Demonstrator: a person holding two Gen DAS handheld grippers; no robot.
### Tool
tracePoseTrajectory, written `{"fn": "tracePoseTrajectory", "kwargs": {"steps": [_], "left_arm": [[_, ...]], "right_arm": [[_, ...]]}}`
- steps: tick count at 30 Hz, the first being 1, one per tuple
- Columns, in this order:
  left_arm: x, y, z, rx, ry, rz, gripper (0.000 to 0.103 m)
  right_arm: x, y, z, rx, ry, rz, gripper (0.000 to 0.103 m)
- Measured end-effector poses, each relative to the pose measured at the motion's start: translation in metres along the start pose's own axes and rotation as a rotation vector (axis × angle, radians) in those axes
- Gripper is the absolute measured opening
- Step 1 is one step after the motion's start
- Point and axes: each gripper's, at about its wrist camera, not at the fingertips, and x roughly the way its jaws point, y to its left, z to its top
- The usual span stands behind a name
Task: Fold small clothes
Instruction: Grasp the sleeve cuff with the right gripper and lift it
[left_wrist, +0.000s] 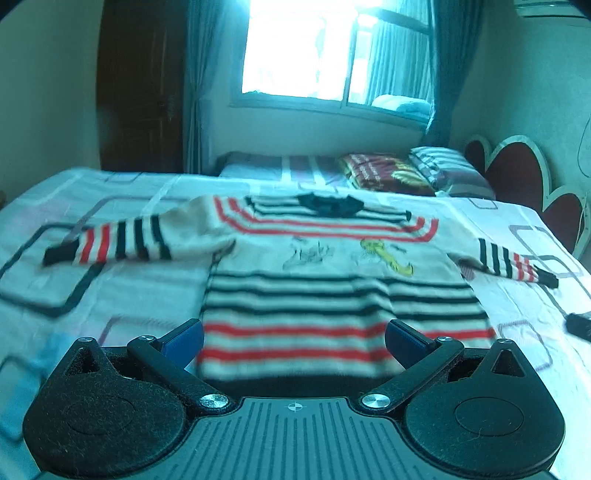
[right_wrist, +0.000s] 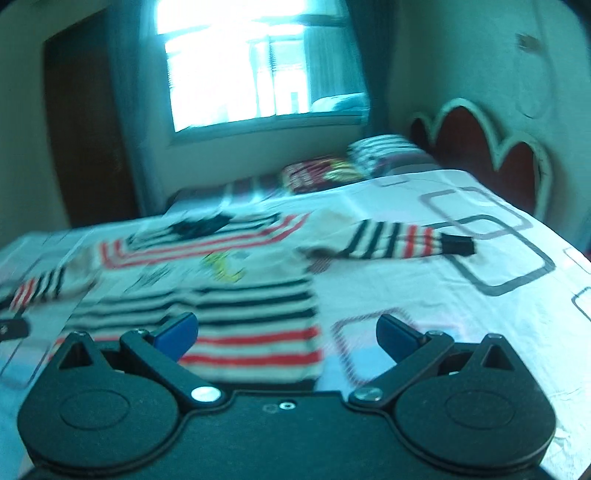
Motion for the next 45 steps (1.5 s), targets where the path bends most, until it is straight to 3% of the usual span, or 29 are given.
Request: {"fn": "tracePoseTrajectory", "kwargs": {"steps": [4, 9, 13, 17, 25, 28, 31, 35, 36, 37, 42, 45], "left_arm": [[0.043, -0.005, 0.023, 0.057, -0.015, 0.006, 0.103], [0.096, -0.003, 0.045, 0.005, -0.014, -0.042, 0.103], [0.143, -0.004, 0.059, 0.030, -0.010, 0.036, 0.103], [0.188, 0.008, 0.073, -0.004, 0.022, 0.089, 0.103], [0.244, 0.005, 0.071, 0.008, 0.084, 0.107, 0.103], [0.251, 0.001, 0.071, 0.010, 0.087, 0.102, 0.103], [0.255, 0.000, 0.073, 0.015, 0.086, 0.104, 0.103], [0.258, 0.010, 0.079, 0.009, 0.085, 0.116, 0.103], [0.260, 0.013, 0.080, 0.005, 0.085, 0.123, 0.103], [0.261, 0.017, 0.082, 0.001, 0.088, 0.128, 0.103], [0.269, 0.051, 0.093, -0.094, 0.147, 0.127, 0.103], [0.265, 0.073, 0.093, -0.144, 0.158, 0.135, 0.103]], "right_arm": [[0.041, -0.046, 0.021, 0.104, -0.013, -0.074, 0.100], [0.109, -0.117, 0.046, 0.283, -0.013, -0.132, 0.061], [0.165, -0.172, 0.049, 0.492, -0.003, -0.127, 0.060], [0.213, -0.217, 0.039, 0.666, 0.001, -0.143, 0.050], [0.280, -0.262, 0.018, 0.922, -0.004, -0.093, 0.041], [0.291, -0.264, 0.022, 0.924, -0.026, -0.101, 0.040], [0.295, -0.268, 0.024, 0.951, -0.027, -0.129, 0.027], [0.299, -0.268, 0.028, 0.920, -0.017, -0.133, 0.024], [0.300, -0.268, 0.031, 0.895, -0.009, -0.146, 0.015], [0.302, -0.265, 0.035, 0.845, 0.010, -0.195, 0.005], [0.311, -0.223, 0.062, 0.543, 0.027, -0.376, 0.007], [0.304, -0.182, 0.082, 0.399, -0.057, -0.352, 0.007]]}}
